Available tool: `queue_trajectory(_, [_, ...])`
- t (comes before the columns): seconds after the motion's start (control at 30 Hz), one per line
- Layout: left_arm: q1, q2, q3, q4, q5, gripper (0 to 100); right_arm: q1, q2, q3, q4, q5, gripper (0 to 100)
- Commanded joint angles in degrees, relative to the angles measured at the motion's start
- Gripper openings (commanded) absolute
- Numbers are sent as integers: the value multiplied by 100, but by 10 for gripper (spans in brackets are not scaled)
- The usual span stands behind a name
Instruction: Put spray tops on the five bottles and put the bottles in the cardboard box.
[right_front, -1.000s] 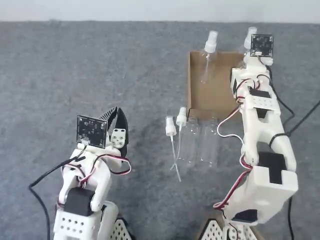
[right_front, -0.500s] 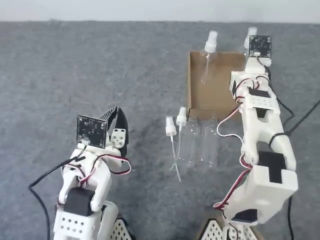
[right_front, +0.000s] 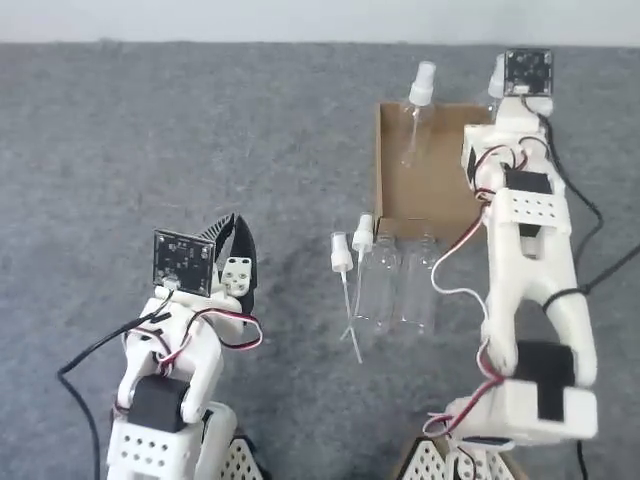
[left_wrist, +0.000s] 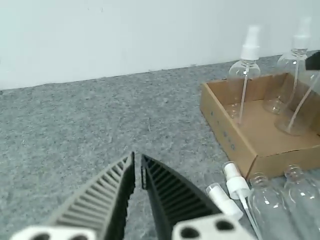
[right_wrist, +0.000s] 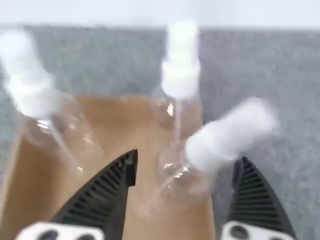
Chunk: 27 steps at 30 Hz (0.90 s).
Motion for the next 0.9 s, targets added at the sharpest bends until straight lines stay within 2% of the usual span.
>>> queue_trajectory(0.0, [-26, -53, -40, -167, 35, 11, -145, -787, -404, 233, 105, 238])
queue_trajectory(0.57, [-26, -53, -40, -167, 35, 11, -154, -2132, -404, 1464, 105, 236])
queue_trajectory(0.87, [-26, -53, -40, -167, 35, 11, -409, -2826, -378, 3046, 105, 234])
